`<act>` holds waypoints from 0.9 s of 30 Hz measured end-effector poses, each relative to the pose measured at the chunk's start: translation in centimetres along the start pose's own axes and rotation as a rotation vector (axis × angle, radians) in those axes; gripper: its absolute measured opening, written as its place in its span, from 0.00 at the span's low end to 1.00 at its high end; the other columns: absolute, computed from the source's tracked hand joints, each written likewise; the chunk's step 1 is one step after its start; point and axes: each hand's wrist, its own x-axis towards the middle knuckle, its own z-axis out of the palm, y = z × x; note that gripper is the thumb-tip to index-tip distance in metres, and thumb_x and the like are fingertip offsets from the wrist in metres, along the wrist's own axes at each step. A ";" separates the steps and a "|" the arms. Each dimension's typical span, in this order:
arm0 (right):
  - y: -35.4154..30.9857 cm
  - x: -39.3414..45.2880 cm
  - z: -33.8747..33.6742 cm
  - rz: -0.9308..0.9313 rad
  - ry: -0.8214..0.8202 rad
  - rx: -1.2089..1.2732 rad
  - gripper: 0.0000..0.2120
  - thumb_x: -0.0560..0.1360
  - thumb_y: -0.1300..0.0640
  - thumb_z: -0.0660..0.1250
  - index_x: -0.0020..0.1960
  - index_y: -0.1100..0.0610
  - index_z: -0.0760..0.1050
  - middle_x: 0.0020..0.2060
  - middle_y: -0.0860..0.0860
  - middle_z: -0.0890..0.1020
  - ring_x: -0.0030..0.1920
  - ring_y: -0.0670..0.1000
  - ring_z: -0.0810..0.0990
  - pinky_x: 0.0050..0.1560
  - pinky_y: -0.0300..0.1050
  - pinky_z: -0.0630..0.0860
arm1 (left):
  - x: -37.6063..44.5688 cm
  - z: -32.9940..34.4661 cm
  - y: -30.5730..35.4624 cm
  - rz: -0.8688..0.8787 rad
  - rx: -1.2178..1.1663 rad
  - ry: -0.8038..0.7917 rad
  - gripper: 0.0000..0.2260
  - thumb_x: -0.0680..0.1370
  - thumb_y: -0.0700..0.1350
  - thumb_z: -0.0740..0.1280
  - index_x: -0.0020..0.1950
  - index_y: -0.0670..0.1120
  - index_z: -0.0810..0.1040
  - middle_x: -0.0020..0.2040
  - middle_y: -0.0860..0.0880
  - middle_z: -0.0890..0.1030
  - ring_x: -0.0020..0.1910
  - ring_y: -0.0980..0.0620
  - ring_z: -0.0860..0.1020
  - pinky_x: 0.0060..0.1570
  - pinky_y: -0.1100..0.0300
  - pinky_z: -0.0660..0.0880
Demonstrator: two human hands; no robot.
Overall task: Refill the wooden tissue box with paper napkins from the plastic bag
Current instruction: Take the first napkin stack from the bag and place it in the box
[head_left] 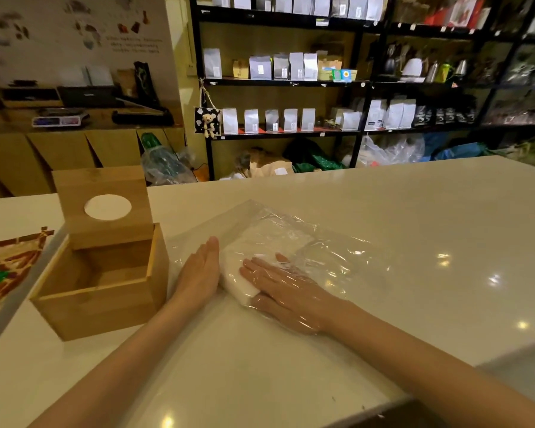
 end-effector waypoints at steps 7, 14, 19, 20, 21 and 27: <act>-0.8 -4.9 -1.5 0.044 0.015 -0.035 0.25 0.80 0.45 0.46 0.73 0.54 0.59 0.72 0.52 0.66 0.73 0.47 0.58 0.73 0.55 0.57 | 0.1 0.2 0.4 0.063 0.236 0.006 0.21 0.81 0.45 0.46 0.73 0.41 0.56 0.75 0.39 0.59 0.74 0.43 0.56 0.71 0.48 0.53; -2.0 -9.3 -4.2 0.154 -0.182 0.070 0.33 0.75 0.36 0.38 0.75 0.50 0.50 0.75 0.44 0.51 0.75 0.40 0.45 0.73 0.44 0.33 | 0.1 0.8 0.2 0.204 0.643 -0.118 0.37 0.75 0.65 0.47 0.75 0.41 0.50 0.77 0.40 0.50 0.76 0.46 0.48 0.73 0.49 0.46; -3.0 -12.3 -5.3 0.184 -0.153 0.112 0.29 0.76 0.40 0.43 0.75 0.48 0.53 0.75 0.44 0.55 0.75 0.39 0.47 0.74 0.45 0.35 | -0.1 0.5 0.4 0.230 0.728 -0.145 0.39 0.74 0.67 0.46 0.75 0.42 0.46 0.77 0.41 0.47 0.76 0.46 0.45 0.74 0.49 0.44; -3.3 -12.8 -5.5 0.192 -0.148 0.114 0.29 0.76 0.40 0.44 0.75 0.48 0.53 0.75 0.44 0.55 0.75 0.39 0.47 0.74 0.45 0.35 | -0.1 0.5 0.4 0.229 0.743 -0.151 0.39 0.74 0.67 0.46 0.75 0.42 0.46 0.77 0.41 0.47 0.76 0.46 0.45 0.74 0.48 0.44; -3.5 -13.4 -5.7 0.192 -0.140 0.106 0.30 0.75 0.40 0.46 0.75 0.48 0.52 0.75 0.43 0.55 0.75 0.39 0.47 0.74 0.45 0.35 | -0.2 0.5 0.4 0.231 0.749 -0.152 0.39 0.74 0.67 0.46 0.75 0.42 0.46 0.77 0.41 0.47 0.76 0.46 0.45 0.74 0.48 0.44; -3.9 -16.3 -5.2 0.169 -0.013 -0.044 0.35 0.71 0.37 0.61 0.73 0.50 0.58 0.72 0.46 0.65 0.73 0.43 0.58 0.74 0.50 0.47 | 0.2 0.6 0.2 0.255 0.774 -0.138 0.41 0.73 0.68 0.48 0.75 0.41 0.48 0.77 0.41 0.49 0.76 0.45 0.47 0.73 0.46 0.47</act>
